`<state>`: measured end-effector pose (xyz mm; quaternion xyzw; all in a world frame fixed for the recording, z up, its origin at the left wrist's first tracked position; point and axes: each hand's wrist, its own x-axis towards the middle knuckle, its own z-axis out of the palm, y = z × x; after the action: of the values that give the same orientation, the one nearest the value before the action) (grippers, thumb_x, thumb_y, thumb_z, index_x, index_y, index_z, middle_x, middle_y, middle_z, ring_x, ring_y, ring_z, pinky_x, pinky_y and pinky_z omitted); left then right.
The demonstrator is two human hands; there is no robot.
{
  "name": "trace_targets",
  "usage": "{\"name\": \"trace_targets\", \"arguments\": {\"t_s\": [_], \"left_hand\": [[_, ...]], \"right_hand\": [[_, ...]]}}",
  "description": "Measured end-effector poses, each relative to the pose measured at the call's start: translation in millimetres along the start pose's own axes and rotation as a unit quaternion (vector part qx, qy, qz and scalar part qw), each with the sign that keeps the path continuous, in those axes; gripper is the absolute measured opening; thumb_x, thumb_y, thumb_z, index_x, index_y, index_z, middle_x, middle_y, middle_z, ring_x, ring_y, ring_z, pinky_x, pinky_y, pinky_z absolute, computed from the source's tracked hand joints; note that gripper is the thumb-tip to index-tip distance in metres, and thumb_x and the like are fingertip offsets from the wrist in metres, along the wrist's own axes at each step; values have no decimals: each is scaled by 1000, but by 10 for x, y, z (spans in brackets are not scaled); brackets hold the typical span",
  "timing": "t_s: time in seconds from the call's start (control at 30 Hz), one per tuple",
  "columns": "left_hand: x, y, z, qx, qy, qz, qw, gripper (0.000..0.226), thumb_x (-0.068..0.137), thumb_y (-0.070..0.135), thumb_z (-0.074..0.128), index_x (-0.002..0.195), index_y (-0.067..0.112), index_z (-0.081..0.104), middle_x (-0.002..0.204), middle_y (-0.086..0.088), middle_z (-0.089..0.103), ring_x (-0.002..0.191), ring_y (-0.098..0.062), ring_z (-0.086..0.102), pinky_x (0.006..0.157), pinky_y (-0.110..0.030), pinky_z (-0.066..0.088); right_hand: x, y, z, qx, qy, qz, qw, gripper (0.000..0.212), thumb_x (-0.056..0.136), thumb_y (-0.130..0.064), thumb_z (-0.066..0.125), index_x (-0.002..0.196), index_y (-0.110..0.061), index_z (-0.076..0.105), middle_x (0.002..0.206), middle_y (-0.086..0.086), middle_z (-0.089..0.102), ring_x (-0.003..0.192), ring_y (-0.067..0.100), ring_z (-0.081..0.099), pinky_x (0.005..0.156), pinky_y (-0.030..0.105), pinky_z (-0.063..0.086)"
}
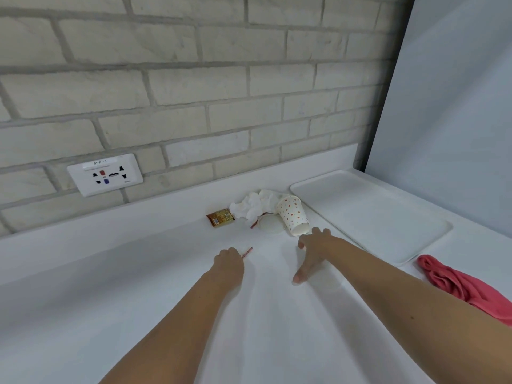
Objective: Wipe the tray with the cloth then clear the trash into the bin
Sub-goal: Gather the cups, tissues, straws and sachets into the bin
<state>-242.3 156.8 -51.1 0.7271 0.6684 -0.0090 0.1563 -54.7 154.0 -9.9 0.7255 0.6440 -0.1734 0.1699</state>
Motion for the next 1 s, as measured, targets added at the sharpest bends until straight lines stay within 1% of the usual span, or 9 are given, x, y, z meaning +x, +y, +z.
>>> {"name": "trace_targets", "arguments": {"t_s": [0.13,0.23,0.33,0.43,0.57,0.67,0.77,0.87,1.0], "left_hand": [[107,-36,68,-164,11,2,986,5,97,2,27,98,7,28,67,-1,36,56,-10,34,49,-21,27],[99,5,81,-252,40,15,967,6,98,4,28,93,6,30,64,0,35,53,-10,31,45,-20,23],[126,3,82,-337,38,0,941,25,99,11,32,74,13,30,66,0,35,55,-10,31,49,-20,25],[159,-3,14,-467,3,-55,882,20,96,20,42,80,10,45,62,0,36,52,-12,31,48,-23,25],[173,0,-143,-537,-74,-106,834,40,90,47,54,82,8,59,53,-1,31,43,-14,26,46,-23,24],[220,-50,-194,-541,-81,-115,829,34,88,38,60,71,10,51,54,-2,33,44,-13,24,45,-22,21],[263,-160,-223,-542,-23,-127,830,16,86,17,60,76,8,51,54,-2,34,44,-14,27,43,-22,23],[271,-304,-265,-585,42,-150,796,14,89,14,57,78,8,52,48,1,36,41,-12,29,39,-19,23],[261,-398,-261,-601,74,-164,779,17,91,14,56,75,8,50,56,-2,33,47,-15,27,44,-23,22]], "right_hand": [[-90,57,45,-35,-41,19,998,99,67,-49,79,145,-20,26,142,8,29,128,30,42,93,39,45],[-142,-5,33,-18,-40,-8,999,84,74,-34,77,141,-14,31,139,10,36,109,26,53,70,31,49],[-159,-109,22,-13,-22,-57,998,71,75,-27,76,134,-11,40,131,8,48,88,20,48,49,22,38],[-94,-270,-7,84,-35,-105,990,78,70,-31,79,134,-19,37,118,2,46,83,21,52,52,25,44],[95,-543,-100,189,32,-172,966,81,68,-33,81,133,-21,34,113,1,48,90,20,52,63,29,48],[255,-716,-127,238,92,-205,945,84,69,-32,81,137,-16,34,124,5,50,105,19,50,81,27,44],[380,-799,-150,264,76,-218,937,84,74,-43,77,141,-16,34,136,6,45,124,22,46,98,28,40],[541,-763,-129,217,120,-162,955,67,85,-54,58,137,-16,42,137,9,41,128,27,41,105,35,36],[716,-701,2,60,155,-91,982,59,94,-41,45,142,-10,34,145,15,30,135,33,29,108,40,30]]}}
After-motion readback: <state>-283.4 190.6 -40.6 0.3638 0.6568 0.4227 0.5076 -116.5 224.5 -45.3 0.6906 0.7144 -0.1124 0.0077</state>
